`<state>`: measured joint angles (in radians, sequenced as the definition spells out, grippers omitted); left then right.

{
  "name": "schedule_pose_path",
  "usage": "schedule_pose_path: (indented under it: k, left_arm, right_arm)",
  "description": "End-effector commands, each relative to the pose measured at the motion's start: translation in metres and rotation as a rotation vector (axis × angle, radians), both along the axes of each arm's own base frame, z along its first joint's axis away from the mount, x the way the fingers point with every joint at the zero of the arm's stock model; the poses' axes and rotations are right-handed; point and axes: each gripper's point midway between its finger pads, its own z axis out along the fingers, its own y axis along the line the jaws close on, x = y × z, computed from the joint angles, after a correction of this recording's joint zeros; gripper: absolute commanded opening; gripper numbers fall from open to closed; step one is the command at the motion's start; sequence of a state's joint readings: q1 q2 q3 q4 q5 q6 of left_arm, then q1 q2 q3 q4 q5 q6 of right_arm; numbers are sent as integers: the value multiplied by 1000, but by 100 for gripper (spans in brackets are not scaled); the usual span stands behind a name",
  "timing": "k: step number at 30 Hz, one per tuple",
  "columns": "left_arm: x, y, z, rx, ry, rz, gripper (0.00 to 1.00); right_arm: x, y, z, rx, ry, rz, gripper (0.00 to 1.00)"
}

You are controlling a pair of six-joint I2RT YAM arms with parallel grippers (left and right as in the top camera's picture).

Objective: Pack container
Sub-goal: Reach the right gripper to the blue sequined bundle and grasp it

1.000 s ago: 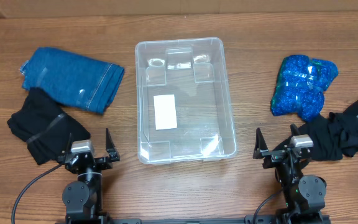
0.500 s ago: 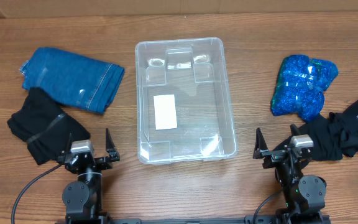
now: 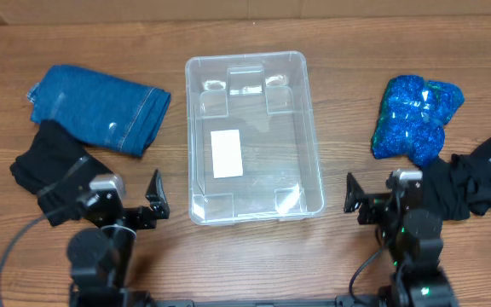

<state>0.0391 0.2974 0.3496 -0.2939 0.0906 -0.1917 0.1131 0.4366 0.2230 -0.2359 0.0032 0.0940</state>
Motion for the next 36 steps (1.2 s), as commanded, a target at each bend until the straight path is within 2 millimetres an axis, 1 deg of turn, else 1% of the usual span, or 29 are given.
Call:
schedule_pose_path:
  k: [1, 3, 4, 5, 7, 10, 12, 13, 14, 15, 16, 17, 18, 19, 20, 21, 22, 23, 25, 26, 27, 29, 32, 35, 36]
  left_arm:
    - [7, -8, 64, -25, 32, -43, 100]
    - [13, -8, 92, -25, 94, -43, 100]
    - [16, -8, 102, -15, 133, -46, 100]
    - [18, -8, 109, -3, 168, -51, 100]
    - [20, -8, 116, 12, 247, -57, 100]
    - [22, -8, 116, 6, 341, -60, 100]
    - [23, -7, 115, 6, 352, -57, 100]
    - [23, -3, 115, 16, 352, -36, 100]
    - [24, -2, 115, 20, 353, -26, 100]
    - [23, -1, 115, 20, 353, -25, 100]
    - [23, -1, 115, 20, 354, -25, 100]
    - [23, -1, 114, 20, 356, -24, 100]
    - [23, -1, 114, 12, 356, -22, 100]
    - [23, -1, 114, 10, 355, -21, 100]
    - [23, -2, 114, 10, 356, -21, 100]
    - [23, -2, 114, 9, 357, -22, 100]
    - [23, -2, 114, 9, 357, -23, 100]
    - [23, -2, 114, 9, 357, -23, 100]
    - [23, -2, 114, 9, 356, -23, 100]
    - [23, -2, 114, 9, 357, -23, 100]
    - [23, -2, 114, 9, 357, -23, 100]
    - [23, -2, 114, 8, 357, -24, 100]
    - [23, -3, 114, 6, 356, -30, 100]
    - [23, -3, 114, 6, 358, -30, 100]
    - [23, -3, 114, 5, 359, -30, 100]
  right_arm:
    - [28, 5, 70, 15, 4, 1, 100]
    - [45, 6, 95, 5, 60, 0, 100]
    - [56, 4, 108, 1, 92, -11, 100]
    - [64, 2, 116, -1, 124, -20, 100]
    - [82, -12, 128, -8, 244, -64, 100]
    - [97, -26, 130, 19, 430, -91, 100]
    - [108, -39, 134, -5, 465, -100, 100]
    - [119, -58, 134, -34, 442, -152, 100]
    - [122, -68, 133, -38, 437, -183, 100]
    - [131, -97, 128, -18, 432, -250, 100]
    - [138, -120, 121, 20, 430, -286, 100]
    - [150, -149, 107, 97, 418, -275, 100]
    - [159, -169, 94, 162, 411, -258, 100]
    - [164, -185, 79, 205, 415, -253, 100]
    - [169, -203, 58, 246, 436, -267, 100]
    - [171, -214, 35, 271, 470, -278, 100]
    - [172, -219, 20, 284, 495, -276, 100]
    - [174, -222, -5, 288, 537, -259, 100]
    - [177, -225, -30, 289, 575, -247, 100]
    - [180, -226, -47, 300, 597, -247, 100]
    - [183, -226, -58, 309, 606, -241, 100]
    - [187, -224, -79, 337, 622, -222, 100]
    - [188, -220, -105, 359, 664, -211, 100]
    - [190, -205, -122, 388, 693, -171, 100]
    - [192, -196, -129, 390, 709, -153, 100]
